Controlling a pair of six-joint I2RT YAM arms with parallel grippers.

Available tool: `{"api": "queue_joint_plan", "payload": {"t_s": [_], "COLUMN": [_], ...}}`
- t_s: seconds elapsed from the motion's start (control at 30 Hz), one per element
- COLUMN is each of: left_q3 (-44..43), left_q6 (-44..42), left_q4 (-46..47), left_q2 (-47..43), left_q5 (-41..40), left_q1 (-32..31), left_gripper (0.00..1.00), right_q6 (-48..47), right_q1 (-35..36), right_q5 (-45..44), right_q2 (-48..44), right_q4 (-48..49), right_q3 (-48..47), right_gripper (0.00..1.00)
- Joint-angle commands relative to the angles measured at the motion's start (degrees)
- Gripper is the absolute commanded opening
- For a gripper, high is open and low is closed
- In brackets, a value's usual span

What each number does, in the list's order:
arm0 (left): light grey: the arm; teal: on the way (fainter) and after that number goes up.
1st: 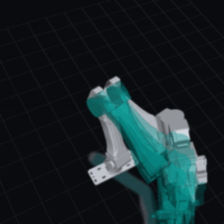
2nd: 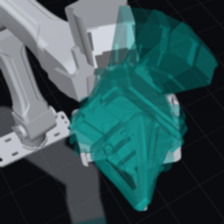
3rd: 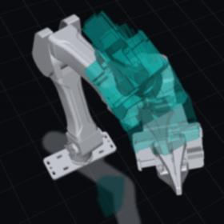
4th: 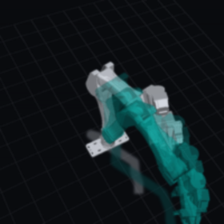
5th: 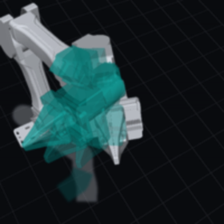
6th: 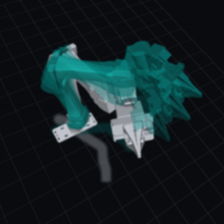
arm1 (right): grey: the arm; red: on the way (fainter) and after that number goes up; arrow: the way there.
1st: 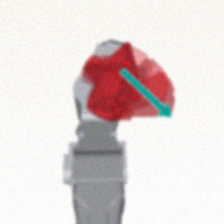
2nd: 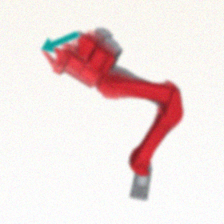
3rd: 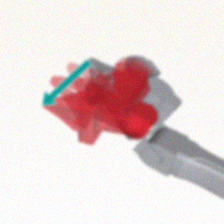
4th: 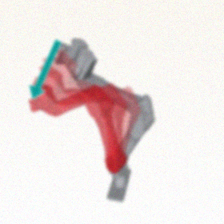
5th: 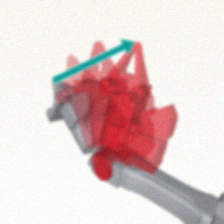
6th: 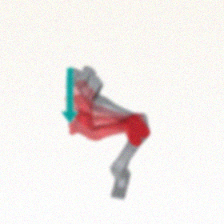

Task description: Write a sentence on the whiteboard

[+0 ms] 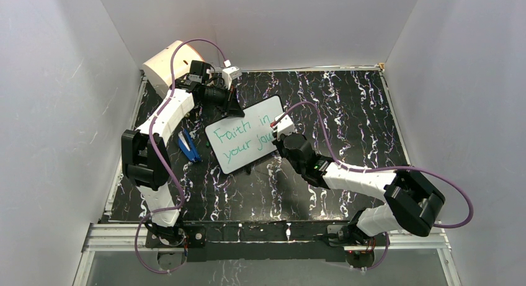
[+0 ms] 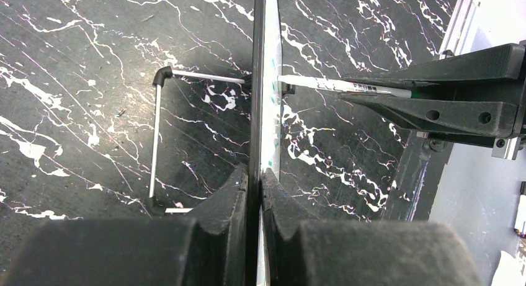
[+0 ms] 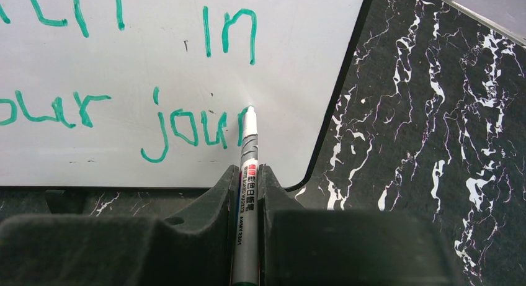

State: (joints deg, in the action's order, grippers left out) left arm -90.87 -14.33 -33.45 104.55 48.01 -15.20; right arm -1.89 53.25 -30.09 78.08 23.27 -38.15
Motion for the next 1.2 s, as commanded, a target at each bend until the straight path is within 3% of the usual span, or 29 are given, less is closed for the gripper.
{"api": "queue_joint_plan", "payload": {"t_s": [0.0,0.63,1.17], "left_q3": [1.1,1.1,1.0], "left_q6": [-1.6,-1.5,-1.6], "left_q4": [-5.0,-5.0,-5.1], "left_q2": [2.4,2.9,2.8], "left_q5": [-6.5,-6.8,-6.6], "left_q1": [-0.9,-0.9,-0.9], "left_gripper": [0.0,0.0,0.0], "right_q6": [0.3,0.4,0.9], "right_q1": [-0.5,-0.8,-1.3], "right_q5": [-1.6,-0.6,0.0], "right_q2": [-1.3,-5.2,-3.1], "right_q4": [1.3,0.9,1.7], "right_q3": [-2.1,0.1,-0.1], "right_gripper": [0.0,0.0,0.0]}}
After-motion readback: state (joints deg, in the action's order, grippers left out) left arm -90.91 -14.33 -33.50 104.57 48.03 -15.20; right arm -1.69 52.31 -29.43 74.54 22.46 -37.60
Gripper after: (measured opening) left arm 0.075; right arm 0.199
